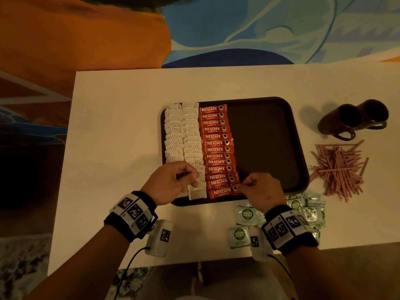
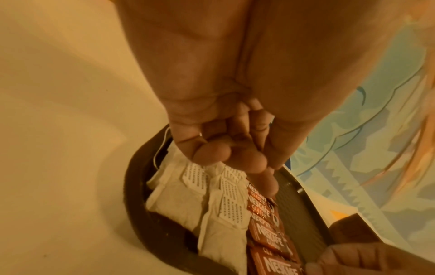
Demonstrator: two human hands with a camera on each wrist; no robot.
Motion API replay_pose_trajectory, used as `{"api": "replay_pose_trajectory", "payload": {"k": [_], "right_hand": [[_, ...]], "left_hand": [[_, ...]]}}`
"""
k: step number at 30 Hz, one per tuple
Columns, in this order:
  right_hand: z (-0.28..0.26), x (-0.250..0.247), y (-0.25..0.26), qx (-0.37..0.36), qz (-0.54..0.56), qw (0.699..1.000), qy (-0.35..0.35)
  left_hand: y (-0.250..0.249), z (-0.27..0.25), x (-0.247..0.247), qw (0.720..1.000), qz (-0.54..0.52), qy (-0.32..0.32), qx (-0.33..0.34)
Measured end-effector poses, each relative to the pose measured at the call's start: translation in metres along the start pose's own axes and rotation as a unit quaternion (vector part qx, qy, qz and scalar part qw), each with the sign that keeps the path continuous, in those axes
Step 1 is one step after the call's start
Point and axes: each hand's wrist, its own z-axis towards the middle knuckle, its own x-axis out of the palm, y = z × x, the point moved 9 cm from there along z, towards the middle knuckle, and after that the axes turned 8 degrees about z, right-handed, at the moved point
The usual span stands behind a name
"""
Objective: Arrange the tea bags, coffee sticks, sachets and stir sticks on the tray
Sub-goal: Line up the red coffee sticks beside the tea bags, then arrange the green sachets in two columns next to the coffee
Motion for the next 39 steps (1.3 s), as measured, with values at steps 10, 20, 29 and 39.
{"api": "replay_pose_trajectory", "payload": {"k": [10, 20, 29, 39], "right_hand": [[-0.026, -0.036, -0.01, -0.052, -0.052, 0.997, -0.018], [-0.047, -0.06, -0.077, -0.017, -0.035, 0.997, -0.074], [-0.061, -0.039, -0.081, -0.019, -0.017, 0.999, -0.046], [-0.096, -0.005, -0.089, -0.059, -0.037, 0.998, 0.002]], "left_hand": [[-0.031, -0.013, 0.048, 0.982, 0.148, 0.065, 0.103], [-0.074, -0.016, 0.136, 0.904, 0.338, 0.167, 0.201], [-0.085, 0.002, 0.181, 0.848, 0.472, 0.125, 0.207], [-0.086, 0.007, 0.18, 0.866, 0.449, 0.107, 0.193]]}}
